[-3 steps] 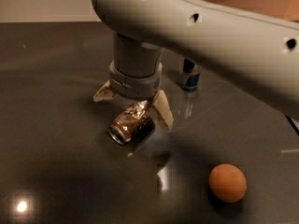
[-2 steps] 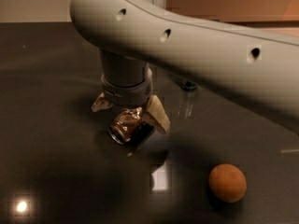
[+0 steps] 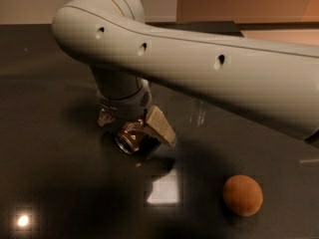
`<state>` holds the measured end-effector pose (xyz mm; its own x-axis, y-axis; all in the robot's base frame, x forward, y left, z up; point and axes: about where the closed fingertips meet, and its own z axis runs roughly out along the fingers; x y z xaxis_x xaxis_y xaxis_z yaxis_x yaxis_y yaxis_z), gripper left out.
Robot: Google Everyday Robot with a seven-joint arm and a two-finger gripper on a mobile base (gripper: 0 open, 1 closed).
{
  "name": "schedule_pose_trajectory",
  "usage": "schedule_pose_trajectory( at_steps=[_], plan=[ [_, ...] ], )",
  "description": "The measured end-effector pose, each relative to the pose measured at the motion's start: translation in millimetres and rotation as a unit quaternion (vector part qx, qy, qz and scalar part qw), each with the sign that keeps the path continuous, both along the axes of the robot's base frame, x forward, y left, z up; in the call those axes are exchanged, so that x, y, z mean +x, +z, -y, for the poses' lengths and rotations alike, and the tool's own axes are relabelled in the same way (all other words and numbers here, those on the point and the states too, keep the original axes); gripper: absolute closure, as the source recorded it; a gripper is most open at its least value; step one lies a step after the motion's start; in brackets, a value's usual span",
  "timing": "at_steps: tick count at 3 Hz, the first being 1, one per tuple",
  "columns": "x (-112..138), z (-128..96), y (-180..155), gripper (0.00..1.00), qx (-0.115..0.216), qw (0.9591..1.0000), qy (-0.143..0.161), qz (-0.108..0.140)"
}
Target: Place orange can upright
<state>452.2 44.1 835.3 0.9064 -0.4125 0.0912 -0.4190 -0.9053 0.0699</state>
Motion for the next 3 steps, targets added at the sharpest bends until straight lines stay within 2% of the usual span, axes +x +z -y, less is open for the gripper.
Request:
schedule_pose_trajectory(
  at_steps=[1,2,3],
  plan=[
    [5.7,-2.6,-2.5,0.18,-0.006,0.9996,-0.027,-0.006],
    [9.5,-0.7,1.9,0.41,0.0,0.9978,-0.063,-0.02],
    [11.0,3.9,12.7,0.64,0.021,0.9944,-0.098,-0.034]
  ],
)
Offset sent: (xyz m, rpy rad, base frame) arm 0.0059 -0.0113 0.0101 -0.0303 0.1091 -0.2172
